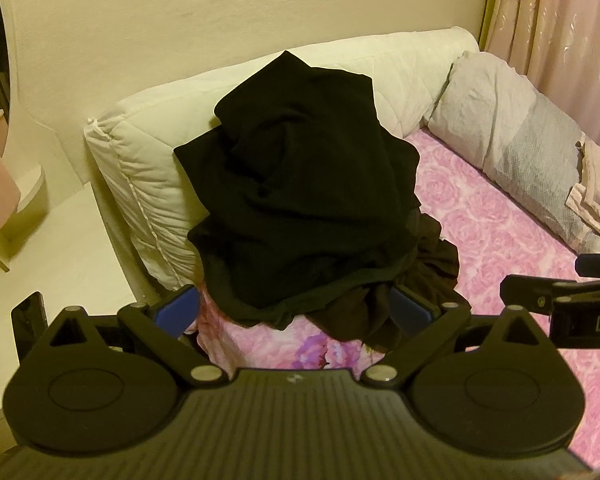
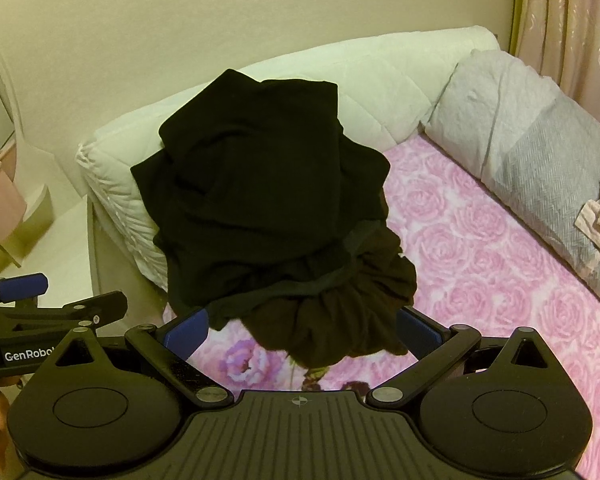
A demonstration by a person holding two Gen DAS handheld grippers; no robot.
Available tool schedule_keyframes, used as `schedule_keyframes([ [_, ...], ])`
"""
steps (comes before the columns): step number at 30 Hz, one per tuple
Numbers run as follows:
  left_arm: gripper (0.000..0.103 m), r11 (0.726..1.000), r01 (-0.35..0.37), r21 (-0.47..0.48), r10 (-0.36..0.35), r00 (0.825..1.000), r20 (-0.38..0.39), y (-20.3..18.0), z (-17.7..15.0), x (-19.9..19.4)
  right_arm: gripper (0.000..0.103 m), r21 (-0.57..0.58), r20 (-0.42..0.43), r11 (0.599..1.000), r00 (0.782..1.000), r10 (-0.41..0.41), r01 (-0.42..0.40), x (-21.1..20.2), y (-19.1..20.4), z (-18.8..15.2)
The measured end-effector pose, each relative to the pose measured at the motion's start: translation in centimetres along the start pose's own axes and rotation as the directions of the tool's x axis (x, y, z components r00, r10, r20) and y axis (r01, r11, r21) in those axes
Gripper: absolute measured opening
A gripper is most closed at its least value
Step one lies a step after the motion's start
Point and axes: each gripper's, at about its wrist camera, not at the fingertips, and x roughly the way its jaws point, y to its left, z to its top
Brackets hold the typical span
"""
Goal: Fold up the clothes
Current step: 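Reach both grippers toward the crumpled black jacket on the pillow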
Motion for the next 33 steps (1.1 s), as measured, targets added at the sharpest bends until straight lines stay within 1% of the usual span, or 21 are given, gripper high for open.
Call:
schedule_keyframes([
  [33, 0.099, 1.000, -0.010, 0.026, 0.010, 1.000, -0.010, 0.05, -0.18, 0.06, 0.102, 0.005, -0.014, 1.000, 1.000, -0.002, 0.002, 0.45, 0.68, -0.39],
])
